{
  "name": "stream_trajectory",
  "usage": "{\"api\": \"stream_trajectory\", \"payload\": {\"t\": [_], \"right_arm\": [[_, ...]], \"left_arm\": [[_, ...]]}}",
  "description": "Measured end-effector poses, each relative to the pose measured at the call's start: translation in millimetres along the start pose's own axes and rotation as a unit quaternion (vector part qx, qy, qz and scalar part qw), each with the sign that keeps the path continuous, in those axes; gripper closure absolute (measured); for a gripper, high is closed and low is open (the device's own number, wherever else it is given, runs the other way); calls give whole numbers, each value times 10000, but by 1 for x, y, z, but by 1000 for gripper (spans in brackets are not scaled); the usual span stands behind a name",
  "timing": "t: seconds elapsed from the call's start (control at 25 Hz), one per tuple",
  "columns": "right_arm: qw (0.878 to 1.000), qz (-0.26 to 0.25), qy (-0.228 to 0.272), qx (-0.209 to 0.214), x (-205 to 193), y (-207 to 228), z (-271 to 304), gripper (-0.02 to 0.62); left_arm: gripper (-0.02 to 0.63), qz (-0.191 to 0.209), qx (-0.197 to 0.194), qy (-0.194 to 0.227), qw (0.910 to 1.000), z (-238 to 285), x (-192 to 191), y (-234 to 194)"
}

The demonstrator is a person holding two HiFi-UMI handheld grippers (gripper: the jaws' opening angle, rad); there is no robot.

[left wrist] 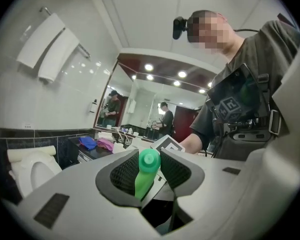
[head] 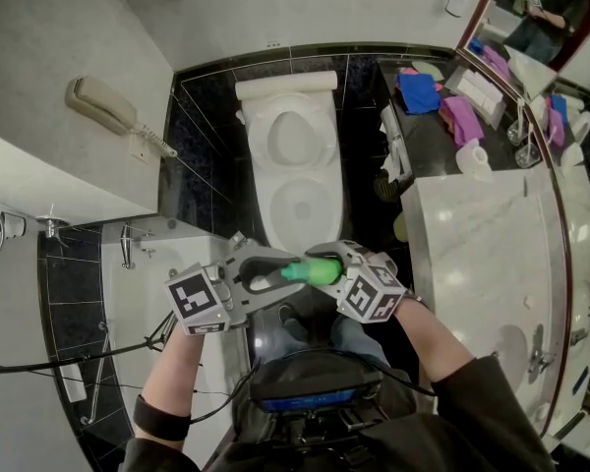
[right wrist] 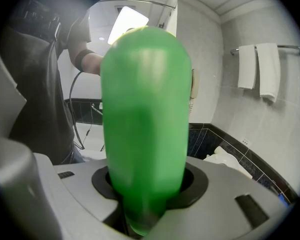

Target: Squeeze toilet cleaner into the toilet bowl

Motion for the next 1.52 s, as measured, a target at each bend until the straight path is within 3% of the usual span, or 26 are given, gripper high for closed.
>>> {"api": "stream_trajectory", "payload": {"t": [0.12,0.24,0.4,0.48,0.68,0.8,0.92,1.0,1.08,1.16,1.2,1.28,1.36,1.44,1.52], "right_arm": [[9997,-161,-39,-163,0,3,-2,408],[9989,-252,-80,-397,-3,10,-2,408],[9969,-375,-220,-659,-13,18,-3,408],[9960,-457,-289,-710,-18,19,-3,408],[9947,-565,-350,-783,-23,18,-2,408],[9943,-600,-396,-788,-24,20,-1,408],[9956,-493,-395,-692,-25,19,1,408],[9970,-393,-381,-552,-24,16,3,408],[9987,-238,-308,-322,-22,12,4,408],[9998,-4,-183,-26,-19,6,5,408],[9998,124,-110,136,-16,3,4,408],[9982,352,13,483,-11,-3,3,408],[9950,533,88,841,-7,-9,2,408],[9906,713,200,1153,1,-14,1,408],[9854,869,294,1435,9,-19,0,408]], "left_arm": [[469,-248,204,109,9994,-4,-13,-8],[469,-934,485,287,9940,-3,-16,-12],[469,-2324,866,529,9673,0,-22,-21],[469,-2806,943,543,9536,1,-27,-22],[469,-3669,936,606,9236,2,-32,-23],[469,-3764,932,666,9194,1,-34,-25],[459,-3459,972,753,9302,2,-32,-26],[320,-3010,967,662,9464,5,-31,-24],[212,-2293,936,451,9678,6,-29,-20],[179,-1228,908,193,9881,4,-22,-13],[179,-649,867,43,9941,4,-15,-9],[181,357,715,-242,9965,5,0,2],[197,1162,561,-439,9907,1,8,5],[225,1695,456,-574,9828,-3,12,4],[261,1954,366,-685,9777,-5,14,2]]}}
Point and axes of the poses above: the fingertips, and each gripper's own axes: z forward along the fingers, y to its right, x out of its top, the point moved 2 cm from there along -z, backward along the fingers, and after that the axes turned 1 degree about -y, right-handed, at the moved point
